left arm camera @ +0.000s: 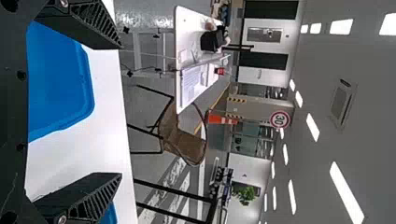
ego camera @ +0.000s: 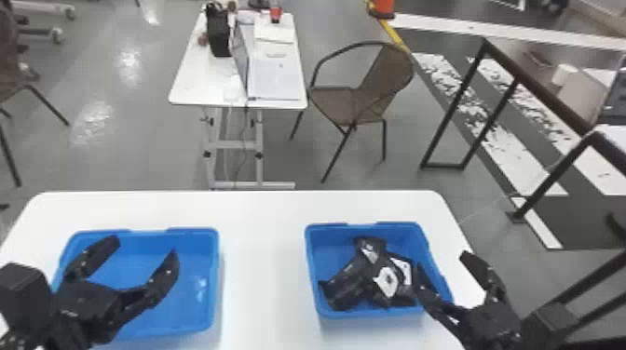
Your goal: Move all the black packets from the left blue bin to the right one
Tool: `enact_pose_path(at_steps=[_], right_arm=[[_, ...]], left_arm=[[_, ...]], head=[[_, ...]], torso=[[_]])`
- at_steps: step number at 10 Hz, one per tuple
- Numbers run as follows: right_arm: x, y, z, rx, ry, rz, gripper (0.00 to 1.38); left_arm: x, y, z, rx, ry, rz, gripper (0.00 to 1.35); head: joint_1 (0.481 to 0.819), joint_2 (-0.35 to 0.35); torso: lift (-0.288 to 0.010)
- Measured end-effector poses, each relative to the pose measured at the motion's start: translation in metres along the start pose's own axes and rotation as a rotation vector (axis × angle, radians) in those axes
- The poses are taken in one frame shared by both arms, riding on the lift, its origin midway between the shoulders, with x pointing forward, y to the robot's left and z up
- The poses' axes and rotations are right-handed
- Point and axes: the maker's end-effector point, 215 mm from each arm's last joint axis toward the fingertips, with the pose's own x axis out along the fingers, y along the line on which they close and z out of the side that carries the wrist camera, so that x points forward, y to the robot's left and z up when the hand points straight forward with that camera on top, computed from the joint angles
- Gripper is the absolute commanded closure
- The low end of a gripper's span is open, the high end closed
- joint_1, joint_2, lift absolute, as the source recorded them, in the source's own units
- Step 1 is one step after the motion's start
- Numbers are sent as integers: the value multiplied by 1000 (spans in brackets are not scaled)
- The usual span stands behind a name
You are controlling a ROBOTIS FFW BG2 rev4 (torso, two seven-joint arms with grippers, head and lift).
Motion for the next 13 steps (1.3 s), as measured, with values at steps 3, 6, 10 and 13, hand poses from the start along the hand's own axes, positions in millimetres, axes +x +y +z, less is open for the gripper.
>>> enact_pose_path(at_steps=[3,6,10,13], right_arm=[[1,2,0,3,-1,3,168],[3,2,0,9,2,5,168],[4,5,-3,14,8,10,168],[4,5,-2,16,7,10,168]], left_arm=[[0,-1,-3,-11,8,-4,73],[0,-1,-5,-18,16,-10,73],[0,-1,-4,-22,16,-17,82],[-1,-1,-6,-25,21,-21,82]], head=[[695,-186],[695,-185],[695,-181],[695,-182]], torso=[[0],[0],[0],[0]])
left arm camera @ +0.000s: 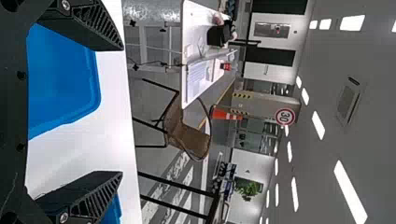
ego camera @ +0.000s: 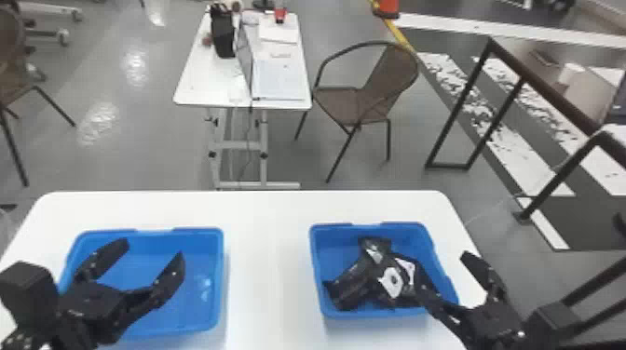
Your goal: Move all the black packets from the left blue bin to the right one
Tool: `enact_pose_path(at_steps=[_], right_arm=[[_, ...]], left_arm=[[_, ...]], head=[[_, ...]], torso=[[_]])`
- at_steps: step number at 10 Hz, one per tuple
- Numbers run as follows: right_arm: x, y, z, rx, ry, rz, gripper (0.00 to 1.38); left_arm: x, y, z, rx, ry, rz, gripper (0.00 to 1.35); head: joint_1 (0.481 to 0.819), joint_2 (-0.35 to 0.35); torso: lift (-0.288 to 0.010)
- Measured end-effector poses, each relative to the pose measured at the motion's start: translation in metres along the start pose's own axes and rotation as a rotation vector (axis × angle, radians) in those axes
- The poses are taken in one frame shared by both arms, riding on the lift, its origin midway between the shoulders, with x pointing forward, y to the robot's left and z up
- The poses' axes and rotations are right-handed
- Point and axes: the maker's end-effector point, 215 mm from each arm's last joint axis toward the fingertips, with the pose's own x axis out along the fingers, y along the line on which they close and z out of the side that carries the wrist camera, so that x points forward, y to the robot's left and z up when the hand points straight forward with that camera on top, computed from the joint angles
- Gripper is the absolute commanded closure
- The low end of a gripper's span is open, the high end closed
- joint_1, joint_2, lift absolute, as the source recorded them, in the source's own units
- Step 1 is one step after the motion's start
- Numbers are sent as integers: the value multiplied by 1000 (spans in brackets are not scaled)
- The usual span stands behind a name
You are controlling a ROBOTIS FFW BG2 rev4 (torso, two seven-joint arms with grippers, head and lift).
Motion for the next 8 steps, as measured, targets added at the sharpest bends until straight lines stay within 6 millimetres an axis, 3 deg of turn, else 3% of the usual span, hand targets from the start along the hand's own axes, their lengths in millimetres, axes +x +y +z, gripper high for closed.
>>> enact_pose_path(at_steps=[8], right_arm=[[7,12,0,20,-6,20,168]], left_arm=[[0,1,1,-8,-3,1,85]], head=[[695,-164]], torso=[[0]])
